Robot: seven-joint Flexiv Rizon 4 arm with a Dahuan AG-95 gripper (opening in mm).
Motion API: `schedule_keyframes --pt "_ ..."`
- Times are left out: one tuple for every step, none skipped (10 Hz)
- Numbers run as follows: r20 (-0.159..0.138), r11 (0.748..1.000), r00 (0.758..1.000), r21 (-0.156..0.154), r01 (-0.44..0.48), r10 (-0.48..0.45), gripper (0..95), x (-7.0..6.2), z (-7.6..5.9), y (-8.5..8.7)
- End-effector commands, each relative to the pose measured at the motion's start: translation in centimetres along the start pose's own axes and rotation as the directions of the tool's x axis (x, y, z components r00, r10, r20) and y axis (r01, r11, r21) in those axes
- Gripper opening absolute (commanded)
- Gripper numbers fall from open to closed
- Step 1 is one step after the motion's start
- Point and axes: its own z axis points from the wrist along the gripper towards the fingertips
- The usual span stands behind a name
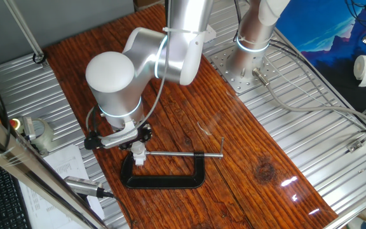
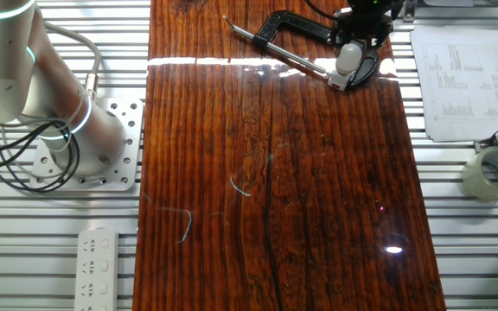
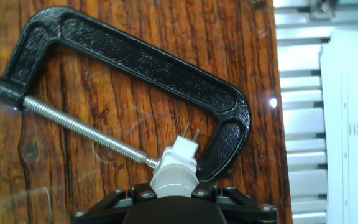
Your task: Install the light bulb by rotating it
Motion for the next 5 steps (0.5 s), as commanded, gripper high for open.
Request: schedule_keyframes --pt "-0.001 0.999 0.999 -0.003 -0.05 0.05 0.0 0.19 0.04 -0.12" --pt "0.0 0.998 0.998 -0.002 -0.066 0.066 0.0 0.19 0.04 -0.12" --pt "0.001 0.996 0.996 0.0 -0.091 0.091 0.0 0.18 0.03 -0.12" --pt "-0.002 0.993 0.993 0.003 -0.119 0.119 0.0 0.18 0.03 -0.12" --pt "-0.004 0.989 0.989 0.004 -0.146 0.146 0.0 0.18 0.03 -0.12"
